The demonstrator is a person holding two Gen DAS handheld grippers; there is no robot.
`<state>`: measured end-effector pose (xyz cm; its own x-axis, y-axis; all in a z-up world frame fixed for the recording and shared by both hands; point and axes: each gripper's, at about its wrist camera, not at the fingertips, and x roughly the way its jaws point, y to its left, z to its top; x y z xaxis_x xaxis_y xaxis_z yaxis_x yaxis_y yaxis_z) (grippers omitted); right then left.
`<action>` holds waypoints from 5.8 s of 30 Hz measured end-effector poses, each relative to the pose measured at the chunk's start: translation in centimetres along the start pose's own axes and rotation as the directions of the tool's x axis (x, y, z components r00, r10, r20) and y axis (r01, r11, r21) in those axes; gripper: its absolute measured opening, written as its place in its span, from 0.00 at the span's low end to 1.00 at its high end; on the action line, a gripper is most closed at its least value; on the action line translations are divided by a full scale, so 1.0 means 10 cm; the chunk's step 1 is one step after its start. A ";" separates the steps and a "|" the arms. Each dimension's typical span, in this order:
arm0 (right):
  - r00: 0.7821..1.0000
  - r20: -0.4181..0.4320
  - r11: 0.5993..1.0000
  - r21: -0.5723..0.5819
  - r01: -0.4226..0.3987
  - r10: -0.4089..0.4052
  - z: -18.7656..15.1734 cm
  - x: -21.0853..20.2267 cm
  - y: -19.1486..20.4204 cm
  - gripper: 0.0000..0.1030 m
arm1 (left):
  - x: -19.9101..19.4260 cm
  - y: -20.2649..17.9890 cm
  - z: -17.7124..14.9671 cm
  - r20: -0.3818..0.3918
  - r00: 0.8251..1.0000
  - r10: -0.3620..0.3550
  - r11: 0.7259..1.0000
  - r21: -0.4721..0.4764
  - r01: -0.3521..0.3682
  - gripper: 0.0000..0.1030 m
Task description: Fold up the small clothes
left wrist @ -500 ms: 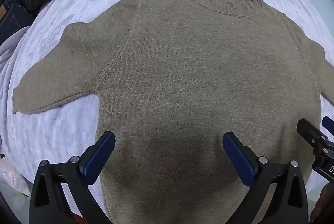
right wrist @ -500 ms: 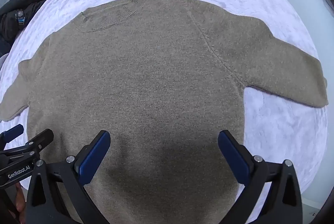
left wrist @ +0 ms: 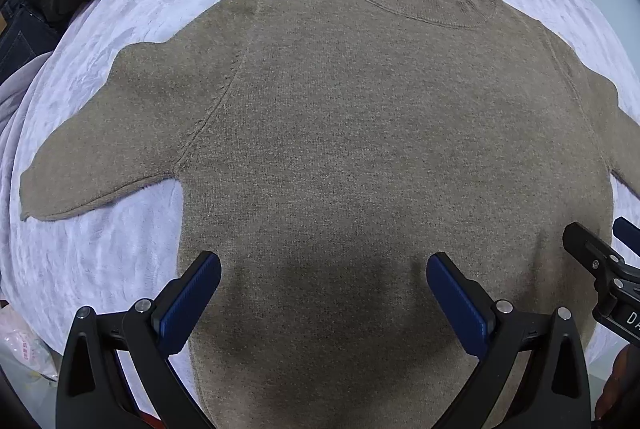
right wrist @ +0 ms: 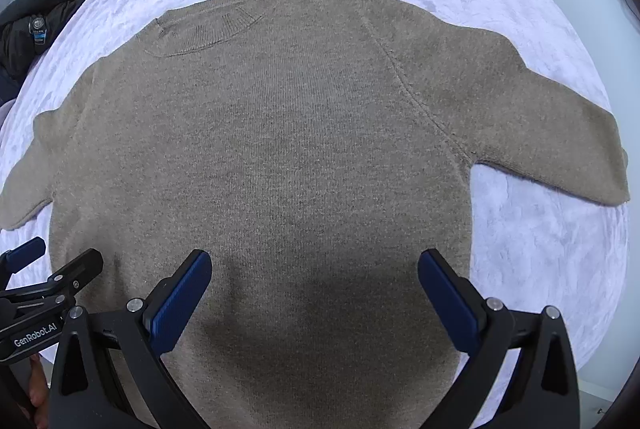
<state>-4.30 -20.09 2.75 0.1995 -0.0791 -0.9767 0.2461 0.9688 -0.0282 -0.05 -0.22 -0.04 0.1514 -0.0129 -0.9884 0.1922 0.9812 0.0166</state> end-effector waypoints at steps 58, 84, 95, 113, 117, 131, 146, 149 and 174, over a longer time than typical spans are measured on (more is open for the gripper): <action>1.000 0.001 1.000 -0.008 0.015 -0.015 -0.08 0.04 0.05 1.00 | 0.06 0.11 -0.09 0.057 0.998 -0.021 1.000 -0.006 0.021 1.00; 0.999 0.036 1.000 -0.012 0.004 -0.004 -0.05 -0.06 0.09 1.00 | 0.01 0.24 -0.06 0.120 0.982 -0.144 0.988 -0.035 0.149 1.00; 0.995 0.077 0.996 -0.067 -0.053 0.059 -0.02 -0.18 0.45 1.00 | -0.14 2.00 -0.12 0.352 0.919 -0.179 0.884 -0.353 0.307 1.00; 0.993 0.054 0.971 -0.222 -0.091 0.105 -0.13 -0.17 1.39 1.00 | 0.39 3.69 -0.26 0.527 0.833 -0.166 0.608 -0.610 0.508 0.98; 0.992 0.048 0.965 -0.243 -0.103 0.118 -0.14 -0.18 1.51 1.00 | 0.54 3.70 -0.18 0.379 0.920 -0.102 0.670 -0.658 0.345 0.22; 0.977 0.074 0.973 -0.135 -0.187 0.198 -0.09 -0.25 1.09 1.00 | -0.75 2.22 0.45 0.573 0.767 -0.289 0.872 -0.174 0.458 0.12; 0.984 0.097 0.987 0.047 -0.153 0.147 -0.05 -0.14 -0.04 1.00 | -0.18 0.15 0.46 0.316 0.925 -0.210 0.977 0.093 0.190 0.13; 0.978 0.123 0.986 -0.026 -0.165 0.167 0.09 -0.19 0.13 1.00 | -0.34 0.46 0.26 0.330 0.932 -0.148 0.989 0.048 0.140 0.13; 0.961 0.174 0.643 -0.766 -0.004 0.214 0.56 0.50 2.68 0.30 | 0.33 1.44 -0.08 0.226 0.973 0.054 0.986 -0.166 -0.016 0.86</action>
<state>8.60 4.17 -1.74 0.4098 0.0904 -0.9077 -0.5687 0.8033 -0.1768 2.40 14.01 -3.22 0.3765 -0.0029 -0.9264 0.0265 0.9996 0.0076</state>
